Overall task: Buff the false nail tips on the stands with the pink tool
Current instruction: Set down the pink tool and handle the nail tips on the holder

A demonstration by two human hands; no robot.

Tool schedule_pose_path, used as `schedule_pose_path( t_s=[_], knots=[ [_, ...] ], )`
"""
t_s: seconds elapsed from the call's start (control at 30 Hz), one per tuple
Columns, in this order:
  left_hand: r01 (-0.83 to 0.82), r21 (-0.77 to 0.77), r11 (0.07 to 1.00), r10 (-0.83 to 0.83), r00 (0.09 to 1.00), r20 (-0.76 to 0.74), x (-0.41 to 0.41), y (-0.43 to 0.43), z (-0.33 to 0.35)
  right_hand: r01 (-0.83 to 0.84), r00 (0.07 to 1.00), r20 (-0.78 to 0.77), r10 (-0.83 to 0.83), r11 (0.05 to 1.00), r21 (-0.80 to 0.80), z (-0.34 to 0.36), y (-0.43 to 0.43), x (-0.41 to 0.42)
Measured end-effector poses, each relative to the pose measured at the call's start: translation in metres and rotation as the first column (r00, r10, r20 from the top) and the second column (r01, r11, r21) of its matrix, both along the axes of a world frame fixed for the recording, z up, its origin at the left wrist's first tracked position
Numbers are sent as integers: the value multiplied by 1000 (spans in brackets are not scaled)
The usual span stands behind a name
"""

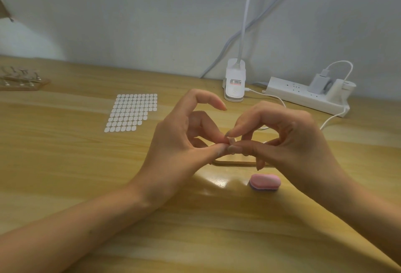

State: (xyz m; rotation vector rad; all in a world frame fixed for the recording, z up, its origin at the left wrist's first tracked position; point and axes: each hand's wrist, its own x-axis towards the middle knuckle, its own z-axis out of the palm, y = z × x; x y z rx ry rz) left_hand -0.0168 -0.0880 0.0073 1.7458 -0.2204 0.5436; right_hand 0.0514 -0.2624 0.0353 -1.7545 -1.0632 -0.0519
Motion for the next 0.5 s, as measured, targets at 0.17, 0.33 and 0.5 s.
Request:
schedule_pose_path(
  t_s=[0.17, 0.33, 0.5],
  knots=[
    [-4, 8, 1000, 4, 1000, -19, 1, 0, -4, -36, 997, -63, 37, 999, 18, -9, 1, 2],
    [-6, -10, 1000, 5, 995, -95, 8, 6, -6, 5, 997, -75, -16, 991, -137, 0, -12, 22],
    [-11, 66, 998, 24, 979, -204, 17, 8, -12, -16, 995, 90, 45, 952, -305, 10, -45, 33]
  ],
)
